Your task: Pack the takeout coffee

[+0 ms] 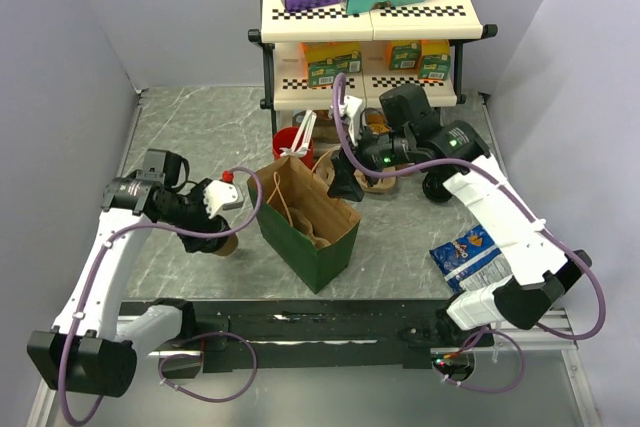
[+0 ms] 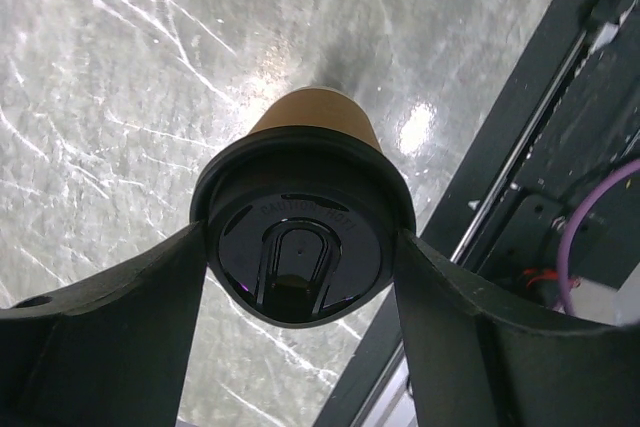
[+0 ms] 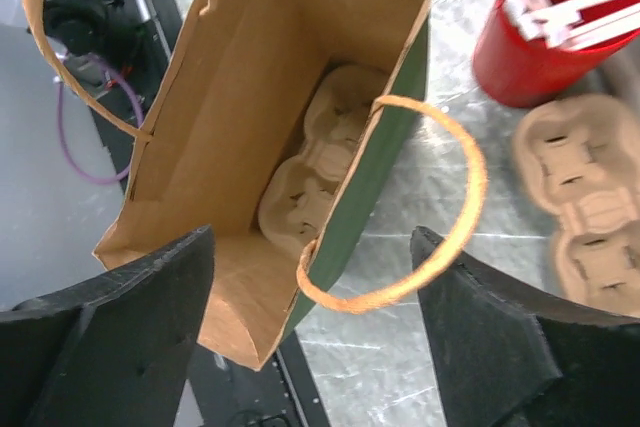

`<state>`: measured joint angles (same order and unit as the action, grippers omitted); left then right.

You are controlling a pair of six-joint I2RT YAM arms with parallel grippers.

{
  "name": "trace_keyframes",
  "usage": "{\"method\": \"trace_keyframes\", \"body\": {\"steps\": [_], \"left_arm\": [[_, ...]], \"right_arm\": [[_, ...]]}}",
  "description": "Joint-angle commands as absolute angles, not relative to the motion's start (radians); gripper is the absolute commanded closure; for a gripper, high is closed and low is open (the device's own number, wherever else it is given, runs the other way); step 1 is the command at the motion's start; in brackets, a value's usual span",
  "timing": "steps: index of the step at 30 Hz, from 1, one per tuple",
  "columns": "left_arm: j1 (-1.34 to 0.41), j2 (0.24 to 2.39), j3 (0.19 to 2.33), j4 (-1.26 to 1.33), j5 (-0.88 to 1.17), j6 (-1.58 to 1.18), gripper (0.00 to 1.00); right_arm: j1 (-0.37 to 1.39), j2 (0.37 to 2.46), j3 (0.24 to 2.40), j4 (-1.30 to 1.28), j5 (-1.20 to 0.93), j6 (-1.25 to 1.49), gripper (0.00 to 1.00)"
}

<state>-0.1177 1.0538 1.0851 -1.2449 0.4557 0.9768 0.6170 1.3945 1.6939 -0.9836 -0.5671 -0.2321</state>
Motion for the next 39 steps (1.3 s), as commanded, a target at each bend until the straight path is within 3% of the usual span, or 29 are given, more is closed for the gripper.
{"method": "trace_keyframes", "body": {"steps": [1,8,16,19,20,22,31,39], "left_arm": [[-0.120,1.017,1.114,-1.230,0.508,0.876,0.99],[-0.120,0.996,1.146,-1.229,0.482,0.851,0.99],[-0.120,0.999,1.193,-1.207,0.482,0.810,0.99],[-0.118,0.991,1.209,-1.183,0.462,0.790,0.99],[-0.117,0.991,1.213,-1.177,0.457,0.779,0.99],[-0.101,0.989,1.232,-1.157,0.456,0.772,0.99],[-0.026,1.051,1.442,-1.045,0.567,0.583,0.99],[-0.029,1.092,1.652,-0.942,0.767,0.454,0.99]], "right_arm": [[0.614,1.410,1.684,-1.008,-0.609,-0.219,0.17],[0.612,1.465,1.666,-1.057,-0.640,-0.255,0.37],[0.614,1.500,1.646,-1.084,-0.614,-0.275,0.51],[0.611,1.500,1.654,-1.092,-0.609,-0.288,0.67],[0.612,1.496,1.658,-1.095,-0.607,-0.301,0.80],[0.614,1.486,1.661,-1.106,-0.591,-0.324,0.99],[0.630,1.465,1.792,-1.115,-0.480,-0.414,1.00],[0.752,1.407,1.743,-1.103,-0.356,-0.474,1.00]]}}
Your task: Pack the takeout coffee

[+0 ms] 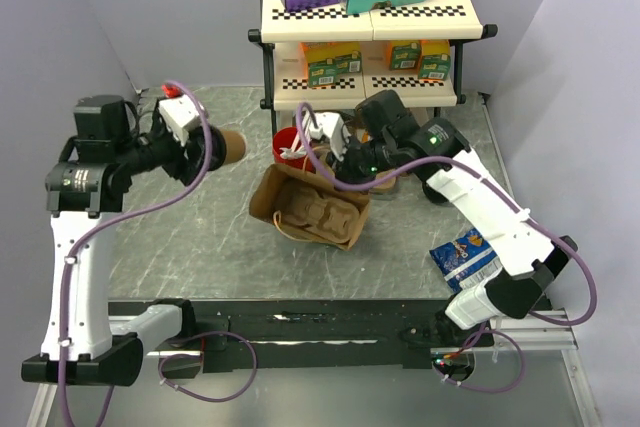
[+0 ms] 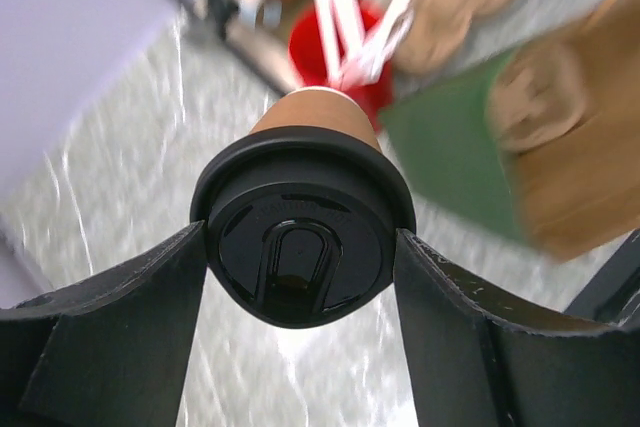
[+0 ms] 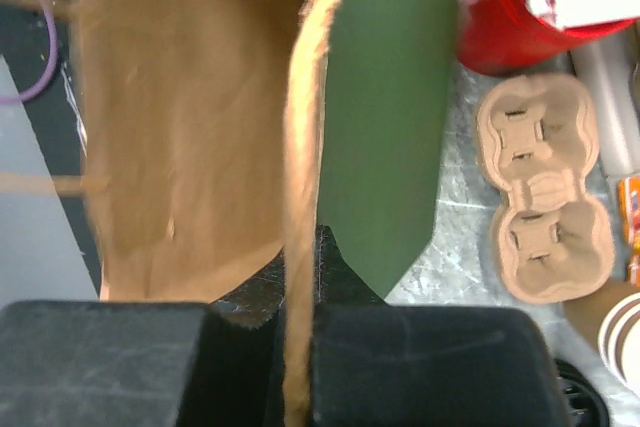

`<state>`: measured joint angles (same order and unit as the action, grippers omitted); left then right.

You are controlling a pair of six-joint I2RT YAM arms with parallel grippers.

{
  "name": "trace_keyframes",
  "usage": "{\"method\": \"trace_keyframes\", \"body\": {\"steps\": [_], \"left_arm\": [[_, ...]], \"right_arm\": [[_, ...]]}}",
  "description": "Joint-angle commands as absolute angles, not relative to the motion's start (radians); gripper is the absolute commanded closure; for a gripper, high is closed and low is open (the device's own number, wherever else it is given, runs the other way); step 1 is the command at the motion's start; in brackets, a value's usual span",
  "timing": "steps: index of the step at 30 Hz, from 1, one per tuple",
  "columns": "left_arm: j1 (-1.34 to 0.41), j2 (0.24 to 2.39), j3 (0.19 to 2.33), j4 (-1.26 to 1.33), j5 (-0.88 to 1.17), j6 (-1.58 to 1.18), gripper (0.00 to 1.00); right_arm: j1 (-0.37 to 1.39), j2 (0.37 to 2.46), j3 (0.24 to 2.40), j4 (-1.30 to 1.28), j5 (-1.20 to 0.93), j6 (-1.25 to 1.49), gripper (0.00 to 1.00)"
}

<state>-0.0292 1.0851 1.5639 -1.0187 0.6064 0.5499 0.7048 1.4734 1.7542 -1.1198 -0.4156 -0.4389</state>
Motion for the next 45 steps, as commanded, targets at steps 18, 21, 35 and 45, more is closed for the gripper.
{"method": "trace_keyframes", "body": {"steps": [18,21,35,45], "left_arm": [[-0.305,1.106,1.761,-1.009,0.871,0.383,0.99],[-0.333,1.098,1.721,-1.026,0.868,0.409,0.99],[-0.534,1.157,1.687,-1.111,0.683,0.584,0.99],[-0.695,1.221,1.739,-1.166,0.546,0.761,0.99]], "right_arm": [[0.767,1.404,1.747,-1.069,-0.305,-0.390,1.00],[0.765,1.407,1.755,-1.063,-0.292,-0.370,1.00],[0.764,1.416,1.773,-1.065,-0.304,-0.347,1.00],[0.765,1.427,1.792,-1.072,-0.330,-0.348,1.00]]}}
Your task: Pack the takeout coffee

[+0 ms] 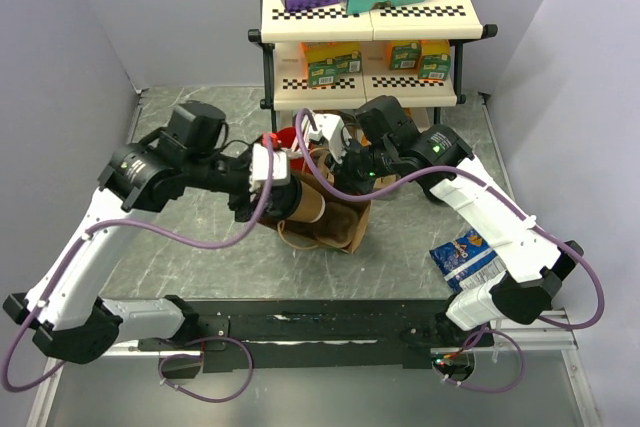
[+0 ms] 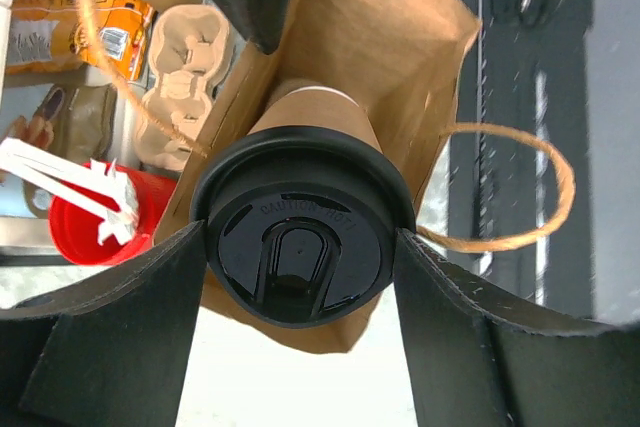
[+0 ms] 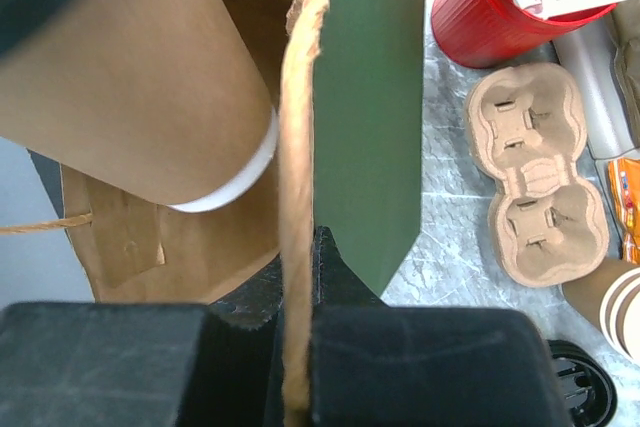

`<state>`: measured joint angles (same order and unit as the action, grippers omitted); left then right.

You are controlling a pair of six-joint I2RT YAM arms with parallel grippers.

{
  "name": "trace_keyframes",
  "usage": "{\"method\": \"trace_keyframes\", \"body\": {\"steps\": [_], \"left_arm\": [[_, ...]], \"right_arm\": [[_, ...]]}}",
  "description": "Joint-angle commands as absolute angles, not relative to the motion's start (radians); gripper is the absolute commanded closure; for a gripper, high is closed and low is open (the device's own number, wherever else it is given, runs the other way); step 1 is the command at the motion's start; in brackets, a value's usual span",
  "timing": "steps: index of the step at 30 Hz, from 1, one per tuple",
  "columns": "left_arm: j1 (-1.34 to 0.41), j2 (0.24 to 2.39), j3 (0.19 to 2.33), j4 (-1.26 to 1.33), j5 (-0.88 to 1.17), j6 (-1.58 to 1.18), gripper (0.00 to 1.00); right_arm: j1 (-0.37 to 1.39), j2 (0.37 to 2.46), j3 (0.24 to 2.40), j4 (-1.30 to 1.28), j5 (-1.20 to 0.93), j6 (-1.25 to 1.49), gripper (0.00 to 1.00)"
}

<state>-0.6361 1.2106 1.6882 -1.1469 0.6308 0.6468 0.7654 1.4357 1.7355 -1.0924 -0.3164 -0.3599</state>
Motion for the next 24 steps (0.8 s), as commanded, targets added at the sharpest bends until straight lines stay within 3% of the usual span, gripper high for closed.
{"method": "trace_keyframes", "body": {"steps": [1,12,24], "left_arm": [[-0.706,1.236,1.750,-1.178,0.532,0.775,0.99],[-0.844,1.321,1.795,-1.220,0.422,0.887,0.99],[-1.017,1.324,1.727,-1.249,0.168,0.957,0.99]], "right_arm": [[0.765,1.428,1.792,-1.071,-0.331,-0.348,1.00],[0.767,1.419,1.766,-1.058,-0.322,-0.342,1.00],[0.765,1.393,1.795,-1.048,-0.273,-0.370,1.00]]}}
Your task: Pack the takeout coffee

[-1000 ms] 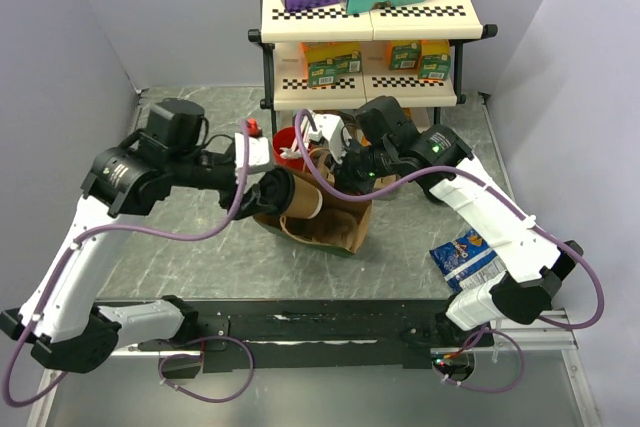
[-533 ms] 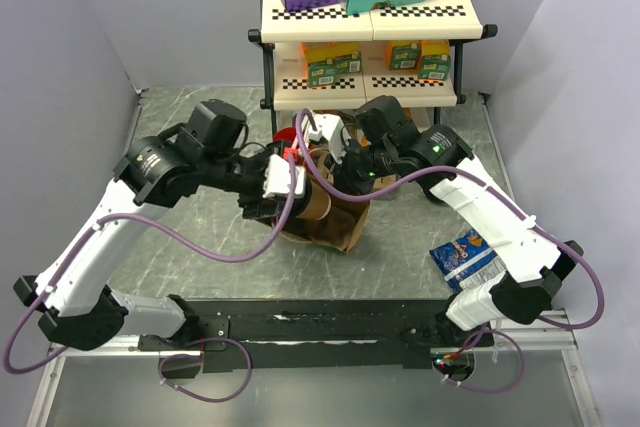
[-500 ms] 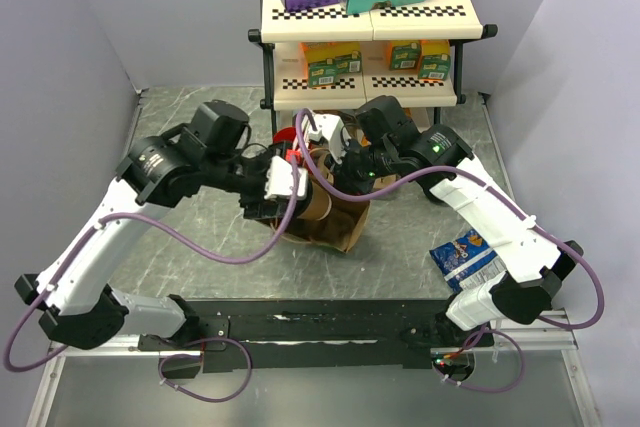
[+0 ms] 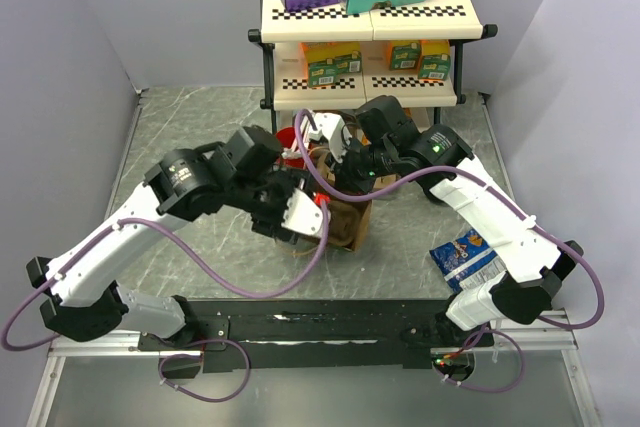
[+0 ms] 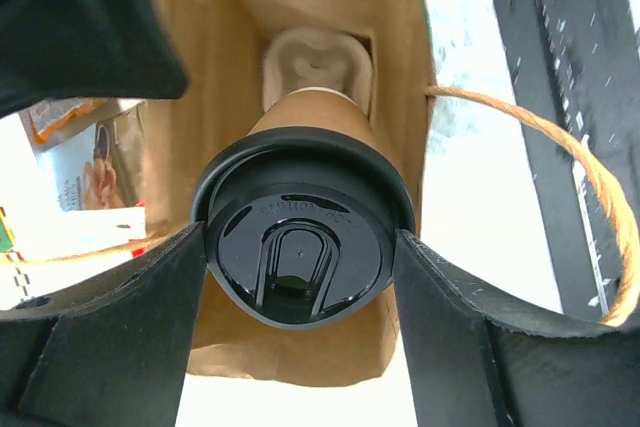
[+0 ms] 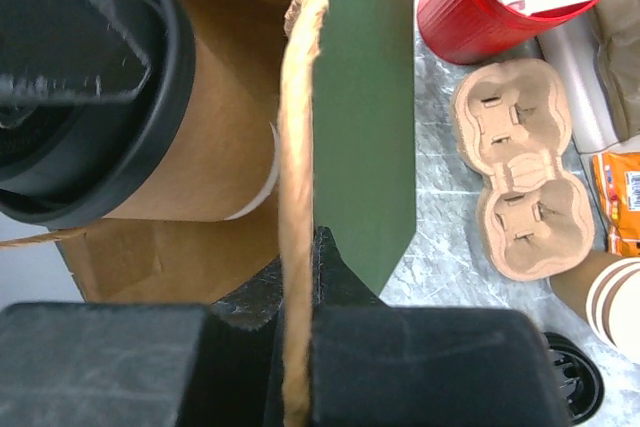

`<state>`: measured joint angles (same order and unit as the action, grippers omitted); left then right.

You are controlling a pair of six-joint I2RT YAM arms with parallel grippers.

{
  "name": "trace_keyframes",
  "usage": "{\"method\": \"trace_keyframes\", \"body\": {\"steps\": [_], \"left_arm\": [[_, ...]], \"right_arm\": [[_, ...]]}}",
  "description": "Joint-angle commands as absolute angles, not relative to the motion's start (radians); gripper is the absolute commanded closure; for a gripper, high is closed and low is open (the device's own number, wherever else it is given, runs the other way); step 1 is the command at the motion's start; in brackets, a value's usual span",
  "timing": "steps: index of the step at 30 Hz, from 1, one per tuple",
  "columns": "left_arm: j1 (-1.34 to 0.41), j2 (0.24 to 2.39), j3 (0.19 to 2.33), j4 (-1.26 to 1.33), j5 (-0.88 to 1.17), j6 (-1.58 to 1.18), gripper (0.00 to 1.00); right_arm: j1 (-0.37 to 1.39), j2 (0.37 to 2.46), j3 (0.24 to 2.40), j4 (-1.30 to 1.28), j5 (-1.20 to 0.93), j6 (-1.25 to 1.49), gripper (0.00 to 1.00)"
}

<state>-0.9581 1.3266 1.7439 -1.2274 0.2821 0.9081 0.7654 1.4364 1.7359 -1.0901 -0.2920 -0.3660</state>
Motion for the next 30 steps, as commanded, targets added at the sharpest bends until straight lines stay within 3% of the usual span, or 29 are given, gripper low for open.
{"method": "trace_keyframes", "body": {"steps": [1,17,30], "left_arm": [[-1.031,1.324,1.717,-1.249,0.151,0.966,0.99],[-1.155,1.275,1.465,-1.128,-0.070,0.971,0.99],[-1.167,1.290,1.397,-1.095,-0.058,0.988,0.99]], "right_arm": [[0.772,1.388,1.789,-1.048,-0.279,-0.368,1.00],[0.880,1.324,1.648,-1.002,-0.250,-0.353,1.00],[0.894,1.333,1.687,-0.959,-0.137,-0.348,1.00]]}}
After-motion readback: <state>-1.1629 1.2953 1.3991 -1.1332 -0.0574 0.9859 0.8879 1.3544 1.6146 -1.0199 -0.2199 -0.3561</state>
